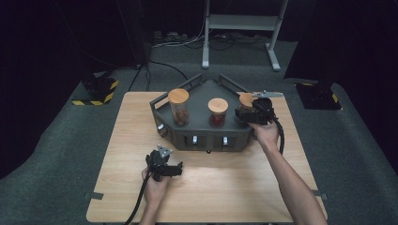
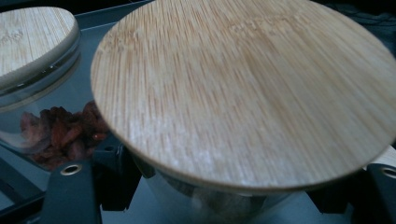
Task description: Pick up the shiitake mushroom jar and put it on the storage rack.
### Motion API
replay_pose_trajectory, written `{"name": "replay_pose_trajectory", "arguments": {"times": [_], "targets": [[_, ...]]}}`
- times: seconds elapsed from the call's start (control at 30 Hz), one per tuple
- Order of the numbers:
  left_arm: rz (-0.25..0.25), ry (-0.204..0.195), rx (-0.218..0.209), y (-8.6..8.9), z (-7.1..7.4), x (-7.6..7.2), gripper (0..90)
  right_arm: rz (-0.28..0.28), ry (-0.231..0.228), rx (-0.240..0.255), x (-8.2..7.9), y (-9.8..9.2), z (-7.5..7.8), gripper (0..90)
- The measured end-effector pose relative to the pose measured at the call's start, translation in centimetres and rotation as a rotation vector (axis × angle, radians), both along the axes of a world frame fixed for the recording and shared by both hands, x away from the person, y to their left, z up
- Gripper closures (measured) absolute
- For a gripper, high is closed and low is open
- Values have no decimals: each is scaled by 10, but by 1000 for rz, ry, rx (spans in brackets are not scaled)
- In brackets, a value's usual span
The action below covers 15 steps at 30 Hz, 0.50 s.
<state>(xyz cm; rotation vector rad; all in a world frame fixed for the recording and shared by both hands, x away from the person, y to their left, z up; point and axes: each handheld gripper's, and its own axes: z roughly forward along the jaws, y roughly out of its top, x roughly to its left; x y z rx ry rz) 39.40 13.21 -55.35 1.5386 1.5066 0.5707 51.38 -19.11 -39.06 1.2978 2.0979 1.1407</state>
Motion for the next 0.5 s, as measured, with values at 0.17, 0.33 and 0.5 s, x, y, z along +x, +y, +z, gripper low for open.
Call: {"name": "replay_pose_trajectory", "arguments": {"times": [0.17,0.33,0.5], "targets": [[0,0,1,0,0,0,34,1,0,-15,0,2,-1,253],[0,0,0,0,0,0,34,0,3,-18,1,2,-3,253],[-1,1,1,0,0,0,34,1,4,-24,1,4,-4,253]]}}
